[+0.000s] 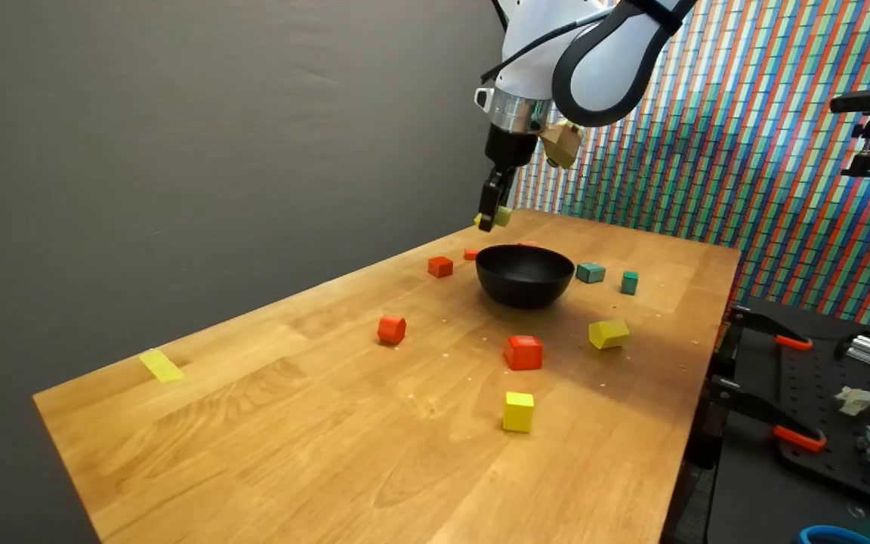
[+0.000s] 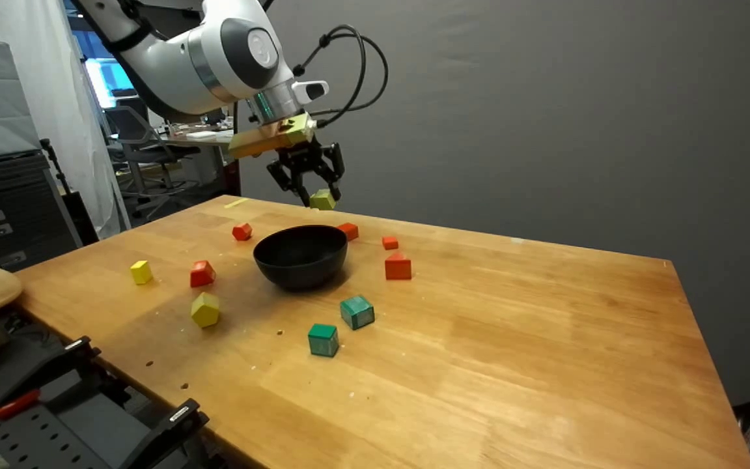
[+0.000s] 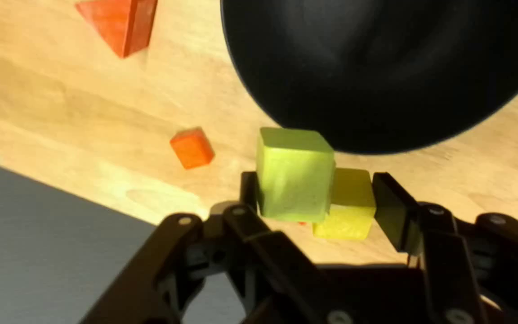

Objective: Take the blocks in the bowl and put them on the table

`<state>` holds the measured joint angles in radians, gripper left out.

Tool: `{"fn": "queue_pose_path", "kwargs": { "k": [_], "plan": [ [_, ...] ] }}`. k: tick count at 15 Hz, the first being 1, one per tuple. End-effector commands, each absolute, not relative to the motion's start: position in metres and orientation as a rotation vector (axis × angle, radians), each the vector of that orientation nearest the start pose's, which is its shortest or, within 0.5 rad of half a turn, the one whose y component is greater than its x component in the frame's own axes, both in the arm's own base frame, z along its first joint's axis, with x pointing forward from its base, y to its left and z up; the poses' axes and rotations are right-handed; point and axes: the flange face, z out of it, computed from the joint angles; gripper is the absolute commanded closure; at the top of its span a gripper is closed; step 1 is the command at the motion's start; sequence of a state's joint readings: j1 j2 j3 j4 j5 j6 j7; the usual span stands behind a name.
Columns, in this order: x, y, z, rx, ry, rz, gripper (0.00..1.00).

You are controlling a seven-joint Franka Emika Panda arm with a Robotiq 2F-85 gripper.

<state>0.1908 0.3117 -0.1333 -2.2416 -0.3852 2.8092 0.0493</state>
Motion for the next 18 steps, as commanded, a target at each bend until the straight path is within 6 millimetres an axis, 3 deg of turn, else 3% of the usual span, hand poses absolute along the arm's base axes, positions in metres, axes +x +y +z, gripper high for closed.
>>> {"fn": "queue_pose_path", "kwargs": {
  "k": [1, 5, 8, 13, 18],
  "plan": [
    [0.595, 0.093, 0.267, -3.197, -0.846, -0.493, 0.61],
    [0.638, 0.151, 0.245, -3.051, -1.077, -0.399, 0.61],
    [0.663, 0.168, 0.212, -2.959, -1.194, -0.249, 0.61],
    [0.697, 0.161, 0.164, -2.945, -1.276, -0.06, 0.61],
    [0.709, 0.152, 0.148, -2.928, -1.302, 0.01, 0.61]
  ]
}}
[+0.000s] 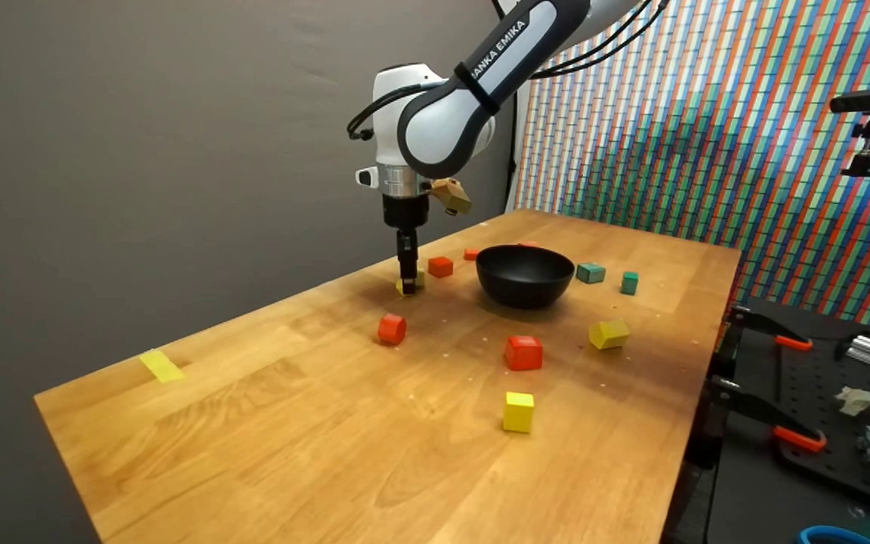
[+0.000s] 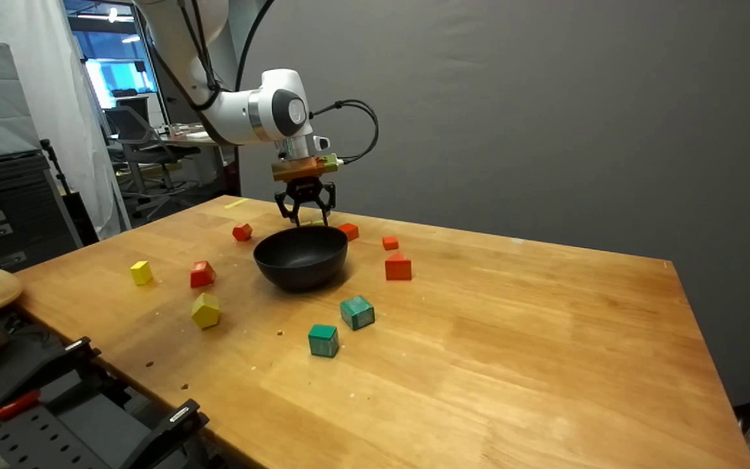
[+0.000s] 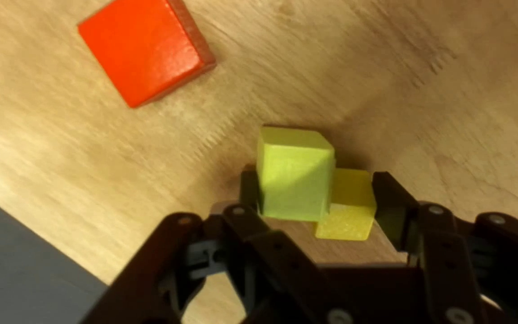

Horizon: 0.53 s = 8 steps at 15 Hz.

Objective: Take the blocks in the bowl and put them on the table

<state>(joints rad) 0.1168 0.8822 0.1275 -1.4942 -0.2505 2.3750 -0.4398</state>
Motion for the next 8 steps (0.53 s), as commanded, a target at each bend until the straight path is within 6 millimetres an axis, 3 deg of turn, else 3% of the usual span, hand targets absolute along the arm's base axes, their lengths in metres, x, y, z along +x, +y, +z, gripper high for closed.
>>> {"fn": "queue_pose_path", "kwargs": {
  "k": [1, 2, 5, 8],
  "plan": [
    [0.71, 0.151, 0.153, -2.918, -1.317, 0.01, 0.42],
    [0.709, 0.149, 0.158, -2.911, -1.347, 0.016, 0.11],
    [0.698, 0.145, 0.182, -2.889, -1.435, 0.053, 0.0],
    [0.683, 0.143, 0.214, -2.819, -1.535, 0.079, 0.0]
  ]
}}
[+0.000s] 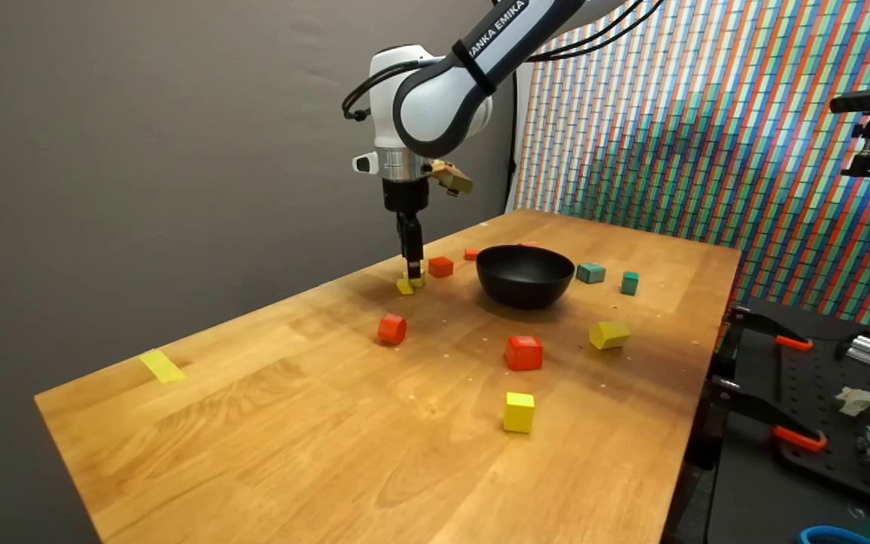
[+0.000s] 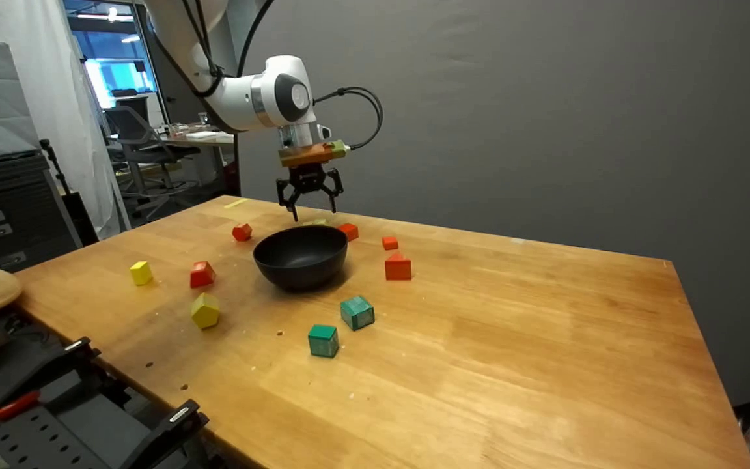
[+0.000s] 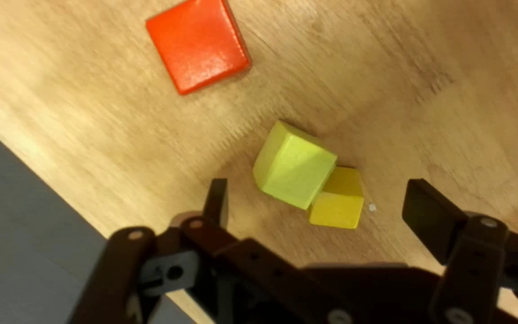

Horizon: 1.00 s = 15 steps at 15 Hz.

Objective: Take the blocks in the bowl and put them on the table

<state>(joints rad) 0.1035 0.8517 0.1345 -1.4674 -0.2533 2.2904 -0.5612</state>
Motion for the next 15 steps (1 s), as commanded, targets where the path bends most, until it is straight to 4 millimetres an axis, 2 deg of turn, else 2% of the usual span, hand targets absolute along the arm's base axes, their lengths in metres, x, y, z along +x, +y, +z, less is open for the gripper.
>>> {"fn": "queue_pose_path", "kwargs": {
  "k": [1, 3, 6, 9, 12, 13, 15],
  "plan": [
    [0.673, 0.139, 0.229, -2.824, -1.554, 0.089, 0.0],
    [0.652, 0.131, 0.254, -2.814, -1.581, 0.121, 0.0],
    [0.618, 0.112, 0.278, -2.865, -1.518, 0.168, 0.0],
    [0.578, 0.091, 0.286, -2.841, -1.47, 0.199, 0.0],
    [0.534, 0.07, 0.285, -2.801, -1.414, 0.207, 0.0],
    [0.57, 0.082, 0.275, -2.826, -1.425, 0.248, 0.0],
    [0.548, 0.072, 0.275, -2.812, -1.405, 0.264, 0.0]
  ]
}}
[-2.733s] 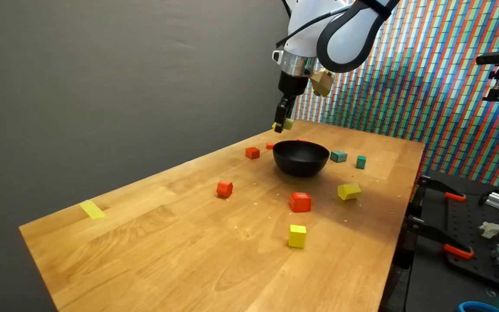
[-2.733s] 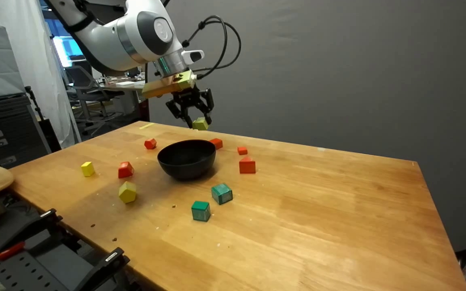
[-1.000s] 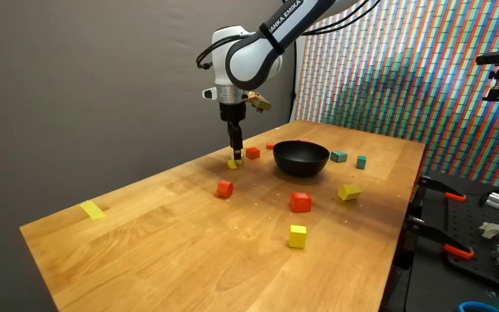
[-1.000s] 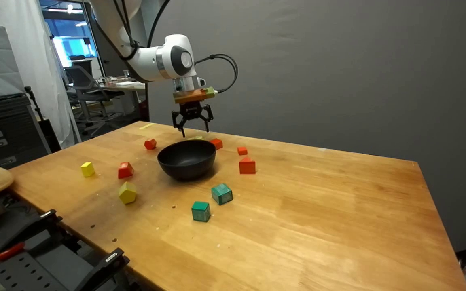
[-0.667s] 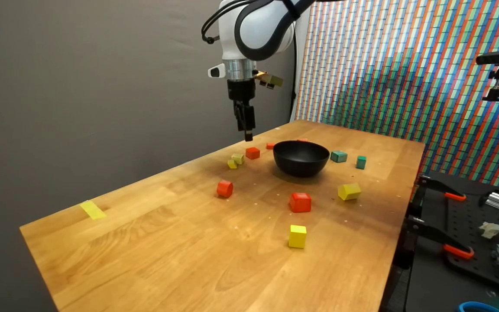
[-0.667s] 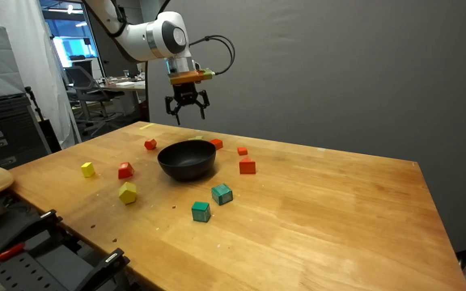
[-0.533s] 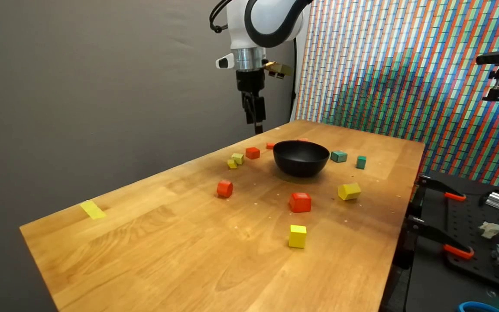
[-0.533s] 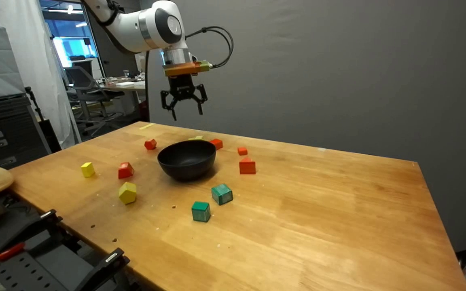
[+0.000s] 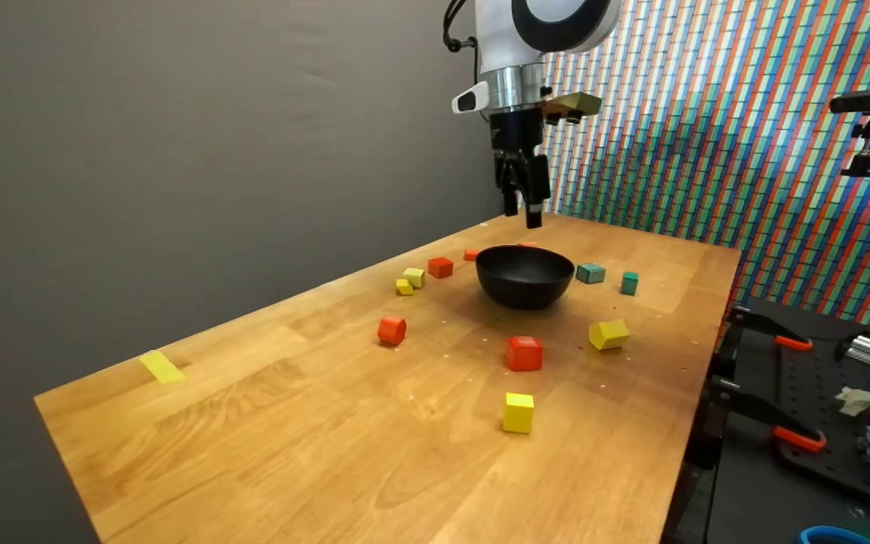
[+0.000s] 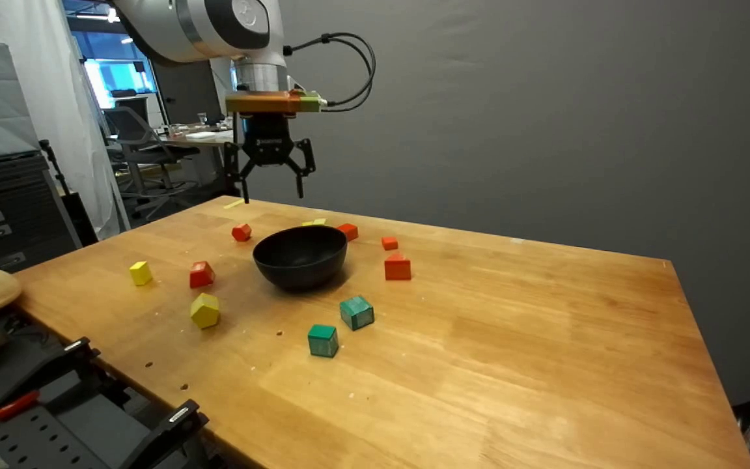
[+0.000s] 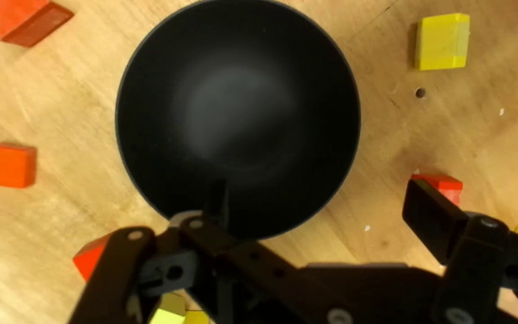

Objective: Take the blocks in the bowl and put them on the table

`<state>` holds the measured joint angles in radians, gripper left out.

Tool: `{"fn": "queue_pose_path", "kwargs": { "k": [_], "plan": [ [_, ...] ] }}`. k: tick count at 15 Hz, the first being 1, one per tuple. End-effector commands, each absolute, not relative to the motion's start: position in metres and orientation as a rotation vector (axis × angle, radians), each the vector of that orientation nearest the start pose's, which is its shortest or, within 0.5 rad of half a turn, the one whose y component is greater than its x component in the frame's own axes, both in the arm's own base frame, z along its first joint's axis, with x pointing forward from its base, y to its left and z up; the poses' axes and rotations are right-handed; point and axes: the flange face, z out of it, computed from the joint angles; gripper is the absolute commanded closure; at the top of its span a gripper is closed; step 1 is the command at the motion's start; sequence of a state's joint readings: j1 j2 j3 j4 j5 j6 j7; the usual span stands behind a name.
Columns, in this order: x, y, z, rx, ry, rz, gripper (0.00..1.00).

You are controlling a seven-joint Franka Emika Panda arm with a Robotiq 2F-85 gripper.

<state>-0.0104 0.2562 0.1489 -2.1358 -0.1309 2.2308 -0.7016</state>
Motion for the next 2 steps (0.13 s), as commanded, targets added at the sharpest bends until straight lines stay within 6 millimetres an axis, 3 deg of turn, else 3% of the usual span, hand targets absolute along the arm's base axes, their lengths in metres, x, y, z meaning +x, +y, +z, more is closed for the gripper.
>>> {"fn": "queue_pose_path", "kwargs": {
  "k": [1, 2],
  "plan": [
    [0.5428, 0.0703, 0.2763, -2.813, -1.404, 0.264, 0.0],
    [0.5402, 0.0702, 0.2773, -2.814, -1.405, 0.262, 0.0]
  ]
}}
